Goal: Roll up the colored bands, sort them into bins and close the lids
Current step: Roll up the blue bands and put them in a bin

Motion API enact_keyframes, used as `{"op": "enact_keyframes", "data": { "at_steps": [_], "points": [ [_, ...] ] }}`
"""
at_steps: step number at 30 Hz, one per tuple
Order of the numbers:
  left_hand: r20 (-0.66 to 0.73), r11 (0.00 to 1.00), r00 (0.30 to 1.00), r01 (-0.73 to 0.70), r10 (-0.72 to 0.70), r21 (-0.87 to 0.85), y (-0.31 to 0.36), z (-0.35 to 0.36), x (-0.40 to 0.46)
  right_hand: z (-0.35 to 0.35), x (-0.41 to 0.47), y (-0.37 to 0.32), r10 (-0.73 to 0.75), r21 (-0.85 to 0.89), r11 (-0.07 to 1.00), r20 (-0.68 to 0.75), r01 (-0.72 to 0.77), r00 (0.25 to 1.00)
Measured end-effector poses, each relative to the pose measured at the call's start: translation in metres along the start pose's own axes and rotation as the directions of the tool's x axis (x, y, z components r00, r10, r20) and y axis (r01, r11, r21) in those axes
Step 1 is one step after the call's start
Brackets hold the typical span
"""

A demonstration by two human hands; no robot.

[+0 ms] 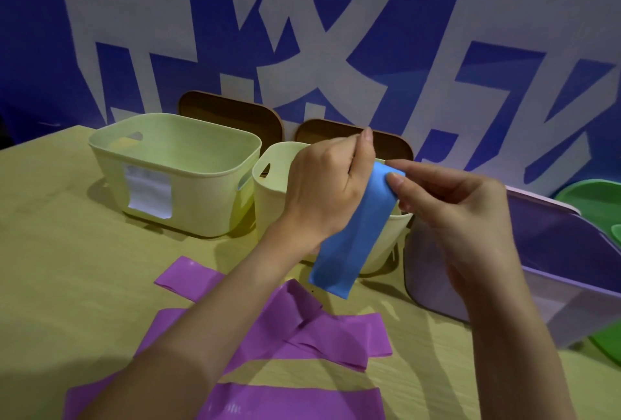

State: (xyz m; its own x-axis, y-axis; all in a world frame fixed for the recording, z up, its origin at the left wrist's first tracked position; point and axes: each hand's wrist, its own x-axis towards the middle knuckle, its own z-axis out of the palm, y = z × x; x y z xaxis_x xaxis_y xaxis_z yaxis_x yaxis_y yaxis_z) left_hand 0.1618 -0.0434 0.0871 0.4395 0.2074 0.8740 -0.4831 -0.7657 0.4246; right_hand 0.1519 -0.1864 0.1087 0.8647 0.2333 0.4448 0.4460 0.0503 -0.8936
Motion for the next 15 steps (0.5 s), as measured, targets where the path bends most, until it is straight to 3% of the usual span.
{"op": "enact_keyframes", "data": {
  "at_steps": [8,11,13,15],
  "points": [
    [0.078,0.955,0.961,0.272,-0.265,-0.115,0.0014,0.0016,0.0031,0.0055,0.0019,0.0052,-0.235,-0.305,0.924,0.018,0.229,0.972],
    [0.144,0.927,0.928,0.359,-0.343,-0.106,0.0007,0.0007,0.0042,0.0082,0.0024,0.0074,-0.238,-0.316,0.922,-0.011,0.223,0.971],
    [0.145,0.944,0.938,0.325,-0.314,-0.06,0.0006,-0.0002,0.0033,0.0083,0.0021,0.0071,-0.195,-0.274,0.945,-0.033,0.179,0.98],
    [0.114,0.98,0.974,0.199,-0.198,0.0,0.0002,-0.0014,0.0019,0.0063,0.0014,0.0057,-0.123,-0.187,0.976,-0.056,0.111,0.991]
  ]
}}
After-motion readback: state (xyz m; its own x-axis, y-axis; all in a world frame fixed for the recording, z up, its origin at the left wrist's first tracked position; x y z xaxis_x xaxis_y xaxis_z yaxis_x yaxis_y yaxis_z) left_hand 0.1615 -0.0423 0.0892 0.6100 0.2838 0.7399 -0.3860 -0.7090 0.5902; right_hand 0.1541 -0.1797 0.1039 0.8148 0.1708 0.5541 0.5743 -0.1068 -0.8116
